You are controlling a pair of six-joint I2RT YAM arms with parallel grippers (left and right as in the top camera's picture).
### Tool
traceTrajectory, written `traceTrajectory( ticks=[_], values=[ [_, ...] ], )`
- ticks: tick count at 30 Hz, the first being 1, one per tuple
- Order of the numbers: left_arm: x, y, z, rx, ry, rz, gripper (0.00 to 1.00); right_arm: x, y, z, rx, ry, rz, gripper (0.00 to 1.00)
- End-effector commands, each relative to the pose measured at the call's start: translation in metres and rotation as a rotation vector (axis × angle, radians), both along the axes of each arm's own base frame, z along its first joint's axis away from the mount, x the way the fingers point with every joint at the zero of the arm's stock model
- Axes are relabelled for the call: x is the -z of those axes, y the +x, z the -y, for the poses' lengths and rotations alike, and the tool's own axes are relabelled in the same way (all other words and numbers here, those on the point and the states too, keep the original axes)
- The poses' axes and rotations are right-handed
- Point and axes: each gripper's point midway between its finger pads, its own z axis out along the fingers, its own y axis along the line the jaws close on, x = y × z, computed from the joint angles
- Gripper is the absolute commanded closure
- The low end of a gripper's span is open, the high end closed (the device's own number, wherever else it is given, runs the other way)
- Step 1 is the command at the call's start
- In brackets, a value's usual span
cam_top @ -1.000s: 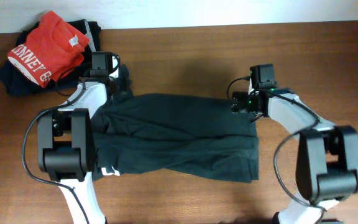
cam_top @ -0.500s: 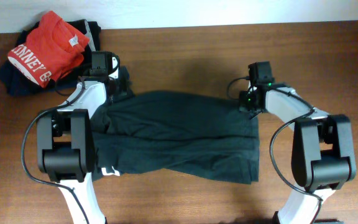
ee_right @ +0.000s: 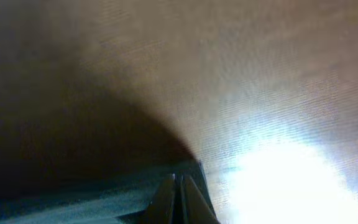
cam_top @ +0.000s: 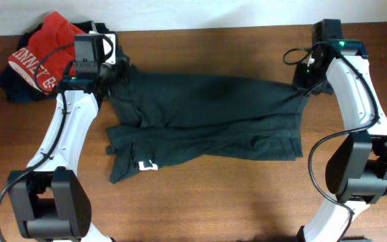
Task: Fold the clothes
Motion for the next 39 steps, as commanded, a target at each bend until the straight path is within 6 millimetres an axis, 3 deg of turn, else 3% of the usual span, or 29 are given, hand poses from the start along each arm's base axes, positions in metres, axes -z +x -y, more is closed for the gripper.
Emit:
traceTrajectory(
  ticks=[1,8,11,14,15,16,19,20,21,24,29,30,31,32,33,34,35,39],
  values=[
    [0.002,-0.012,-0.024,-0.076,0.091,-0.053,1.00,-0.009,-0.011,0.005,0.063,-0.004,-0.025,0.96],
    [0.041,-0.072,-0.032,-0.082,0.140,-0.341,0.99,-0.003,-0.057,-0.004,0.076,0.035,-0.211,0.96],
    [0.055,-0.092,-0.032,-0.076,0.147,-0.446,0.99,-0.003,-0.064,-0.002,0.078,0.025,-0.238,0.96],
    [0.072,-0.115,-0.030,-0.060,0.140,-0.571,0.99,-0.006,-0.064,0.015,0.116,-0.074,-0.233,0.96],
    [0.077,-0.122,-0.026,-0.047,0.122,-0.608,0.91,-0.007,-0.063,0.020,0.135,-0.097,-0.226,0.86],
    [0.079,-0.128,-0.023,-0.037,0.105,-0.634,0.67,-0.007,-0.063,0.020,0.135,-0.096,-0.226,0.40],
    [0.081,-0.139,-0.022,-0.031,0.099,-0.681,0.59,-0.006,-0.067,0.019,0.133,-0.095,-0.243,0.29],
    [0.081,-0.143,-0.021,-0.029,0.096,-0.697,0.53,-0.006,-0.067,0.018,0.132,-0.088,-0.244,0.07],
    [0.081,-0.147,-0.021,-0.036,0.093,-0.714,0.53,-0.006,-0.067,0.018,0.132,-0.088,-0.244,0.04],
    [0.081,-0.152,-0.021,-0.036,0.089,-0.735,0.66,-0.006,-0.067,0.017,0.131,-0.083,-0.244,0.01],
    [0.081,-0.153,-0.001,0.013,0.000,-0.737,0.67,0.001,-0.056,-0.008,0.111,0.062,-0.212,0.01],
    [0.081,-0.151,0.000,0.015,0.000,-0.730,0.75,0.003,-0.056,-0.010,0.110,0.071,-0.213,0.01],
    [0.079,-0.143,0.000,0.015,-0.001,-0.699,0.94,0.008,-0.055,-0.010,0.109,0.072,-0.211,0.01],
    [0.078,-0.137,0.001,0.016,0.000,-0.673,0.96,0.012,-0.055,-0.010,0.101,0.071,-0.215,0.01],
    [0.077,-0.128,-0.001,0.011,0.009,-0.636,0.90,0.015,-0.057,-0.010,0.099,0.071,-0.224,0.01],
    [0.077,-0.123,-0.004,0.002,0.025,-0.615,0.35,0.019,-0.060,-0.011,0.099,0.071,-0.236,0.01],
    [0.077,-0.122,-0.008,-0.017,0.042,-0.613,0.27,0.023,-0.064,-0.011,0.099,0.072,-0.252,0.01],
    [0.091,-0.124,-0.017,-0.075,0.072,-0.656,0.27,0.035,-0.069,-0.012,0.100,0.074,-0.270,0.01]
  ],
)
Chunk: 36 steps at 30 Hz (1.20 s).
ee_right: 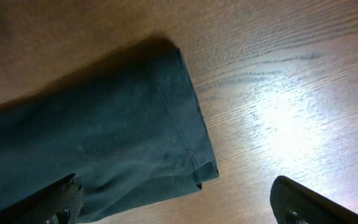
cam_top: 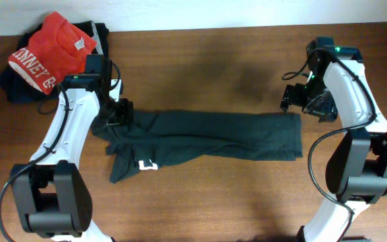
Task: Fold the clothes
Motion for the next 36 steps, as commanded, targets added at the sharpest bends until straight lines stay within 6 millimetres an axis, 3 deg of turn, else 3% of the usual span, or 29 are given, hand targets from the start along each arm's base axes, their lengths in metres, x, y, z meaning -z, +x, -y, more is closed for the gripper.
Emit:
traceTrajectory(
  ticks=[1,5,6,7,9,12,13,17,20,24,25,26,28,29,32,33,34,36],
  values=[
    [0.019,0.003,-0.004,-0.023,0.030,-0.045,0.27,0.005,-0.003,-0.001,0.005,0.007,-0.010,0.01],
    [0.053,0.004,-0.002,-0.020,0.023,-0.115,0.35,0.005,-0.003,-0.001,0.005,0.007,-0.010,0.01],
    [0.058,0.004,-0.002,-0.020,0.024,-0.125,0.51,0.005,-0.003,-0.001,0.005,0.007,-0.010,0.01],
    [0.058,0.005,-0.002,-0.020,0.023,-0.122,0.59,0.005,-0.003,-0.001,0.005,0.007,-0.008,0.01],
    [0.057,0.007,-0.003,-0.020,0.024,-0.114,0.60,0.005,-0.002,-0.001,0.005,0.007,-0.006,0.01],
    [0.051,0.002,-0.005,-0.022,0.036,-0.122,0.94,0.005,-0.002,-0.001,0.005,0.007,-0.006,0.01],
    [0.046,0.001,-0.007,-0.025,0.047,-0.122,0.98,0.005,-0.002,-0.001,0.005,0.007,-0.006,0.01],
    [0.020,-0.009,-0.016,-0.048,0.099,-0.146,0.98,0.005,-0.003,-0.001,0.005,0.007,-0.007,0.01],
    [0.017,-0.041,-0.018,-0.043,0.111,-0.271,0.99,0.005,-0.005,-0.001,0.005,0.008,-0.017,0.01],
    [0.010,-0.064,-0.044,-0.079,0.241,-0.363,0.89,0.005,-0.010,-0.002,0.005,0.010,-0.038,0.01],
    [0.008,-0.072,-0.045,-0.083,0.233,-0.396,0.69,0.005,-0.011,-0.002,0.005,0.010,-0.042,0.01],
    [0.006,-0.080,-0.046,-0.084,0.229,-0.429,0.20,0.005,-0.013,-0.002,0.005,0.014,-0.048,0.01],
    [0.005,-0.086,-0.039,-0.083,0.195,-0.456,0.14,0.005,-0.015,-0.013,-0.026,0.080,-0.054,0.01],
    [0.006,-0.087,-0.037,-0.084,0.179,-0.460,0.14,0.004,-0.014,-0.022,-0.063,0.135,-0.049,0.01],
    [0.010,-0.076,-0.025,-0.090,0.114,-0.418,0.47,0.003,-0.013,-0.031,-0.089,0.188,-0.043,0.01],
    [0.013,-0.067,-0.012,-0.085,0.050,-0.384,0.82,0.003,-0.013,-0.036,-0.094,0.200,-0.042,0.37],
    [0.016,-0.056,0.005,-0.064,-0.014,-0.340,1.00,0.005,-0.015,-0.040,-0.105,0.201,-0.049,0.73],
    [0.022,-0.040,0.028,0.017,-0.057,-0.269,0.99,0.016,-0.017,-0.053,-0.141,0.200,-0.055,0.82]
  ],
)
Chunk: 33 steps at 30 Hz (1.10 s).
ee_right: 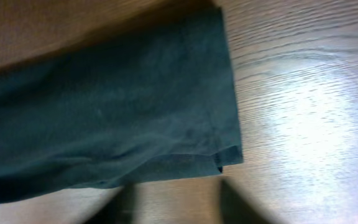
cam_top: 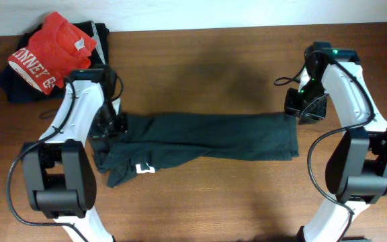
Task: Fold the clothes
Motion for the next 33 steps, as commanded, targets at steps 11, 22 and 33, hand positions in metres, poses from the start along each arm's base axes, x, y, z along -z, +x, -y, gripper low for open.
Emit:
traceTrajectory(
  ticks=[11,22,33],
  values=[
    [0.076,-0.014,0.023,0.037,-0.088,-0.054,0.99,0.087,-0.015,-0.035,-0.134,-0.045,0.038,0.83],
    [0.087,-0.047,-0.095,-0.281,0.168,-0.113,0.99,0.098,-0.038,-0.018,-0.023,-0.105,-0.041,0.96],
    [-0.060,0.009,-0.084,-0.329,0.138,0.189,0.99,-0.011,-0.012,0.045,0.149,-0.225,0.119,0.16]
  ],
)
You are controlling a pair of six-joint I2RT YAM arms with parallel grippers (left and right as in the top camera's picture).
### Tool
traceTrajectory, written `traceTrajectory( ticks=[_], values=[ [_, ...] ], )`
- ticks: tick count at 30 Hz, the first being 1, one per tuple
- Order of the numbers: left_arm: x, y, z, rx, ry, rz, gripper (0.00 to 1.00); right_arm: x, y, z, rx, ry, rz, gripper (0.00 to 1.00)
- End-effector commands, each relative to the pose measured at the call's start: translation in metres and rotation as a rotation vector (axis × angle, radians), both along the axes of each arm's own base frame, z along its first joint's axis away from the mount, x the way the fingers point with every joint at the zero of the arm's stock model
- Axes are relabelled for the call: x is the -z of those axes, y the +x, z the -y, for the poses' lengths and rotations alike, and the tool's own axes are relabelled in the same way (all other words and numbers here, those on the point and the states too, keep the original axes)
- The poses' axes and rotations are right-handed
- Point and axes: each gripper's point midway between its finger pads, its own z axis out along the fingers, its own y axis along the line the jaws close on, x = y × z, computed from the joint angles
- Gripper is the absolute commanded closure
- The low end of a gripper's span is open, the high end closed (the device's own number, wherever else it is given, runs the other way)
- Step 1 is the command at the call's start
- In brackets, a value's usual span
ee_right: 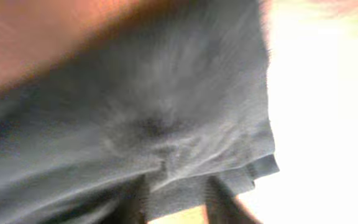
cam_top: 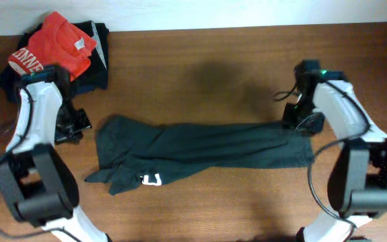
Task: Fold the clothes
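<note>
Dark green trousers [cam_top: 200, 148] lie folded lengthwise across the middle of the table, with a white label [cam_top: 152, 179] showing near their left end. My right gripper [cam_top: 297, 125] is down on the right cuff end. In the blurred right wrist view its fingers [ee_right: 135, 202] stand apart with the cuff cloth [ee_right: 166, 124] between them, so the right gripper [ee_right: 178, 202] reads as open. My left gripper [cam_top: 80, 126] is off the trousers, just left of their waist end, with nothing in it.
A pile of other clothes sits at the back left corner, a red printed shirt [cam_top: 52, 47] on top of dark garments. The brown wooden table [cam_top: 200, 74] runs behind the trousers. Both arm bases stand at the front edge.
My left gripper was on the trousers' left end and is now off them, further left. The trousers have shifted slightly right and their left end has spread. My right gripper has dropped closer onto the cuff.
At first both grippers held the trousers spread wide, the right one shut. Then the trousers lay folded lengthwise with my right gripper wide open over the cuff. Later the left still sat on the waist end; now it is off it and the right is down on the cuff.
</note>
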Motion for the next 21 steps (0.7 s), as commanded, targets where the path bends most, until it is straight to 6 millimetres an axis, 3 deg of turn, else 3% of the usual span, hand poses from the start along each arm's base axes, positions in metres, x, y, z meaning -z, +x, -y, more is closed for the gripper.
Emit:
traceTrajectory(
  ticks=[1,2,3,5,7,12,18,21],
  values=[
    [-0.043,0.014,0.033,0.054,-0.033,0.159,0.91,-0.036,0.008,0.037,0.093,-0.045,0.083,0.01],
    [-0.044,0.017,0.040,0.065,-0.050,0.168,0.79,-0.037,0.007,0.045,0.120,-0.043,0.083,0.01],
    [-0.043,0.021,0.054,0.091,-0.081,0.181,0.34,-0.036,0.001,0.065,0.179,-0.030,0.079,0.01],
    [-0.040,0.023,0.074,0.143,-0.099,0.182,0.05,-0.027,-0.008,0.089,0.220,0.032,0.086,0.01],
    [-0.040,0.023,0.084,0.170,-0.102,0.178,0.01,-0.018,-0.011,0.092,0.219,0.099,0.097,0.01],
    [-0.023,0.020,0.096,0.206,-0.106,0.163,0.01,0.023,-0.009,0.060,0.076,0.331,0.185,0.01],
    [-0.002,0.010,0.096,0.203,-0.109,0.129,0.01,0.062,-0.028,0.049,0.076,0.353,0.176,0.01],
    [-0.002,0.010,0.096,0.203,-0.109,0.129,0.01,0.068,-0.035,0.021,0.011,0.490,0.206,0.00]
  ],
)
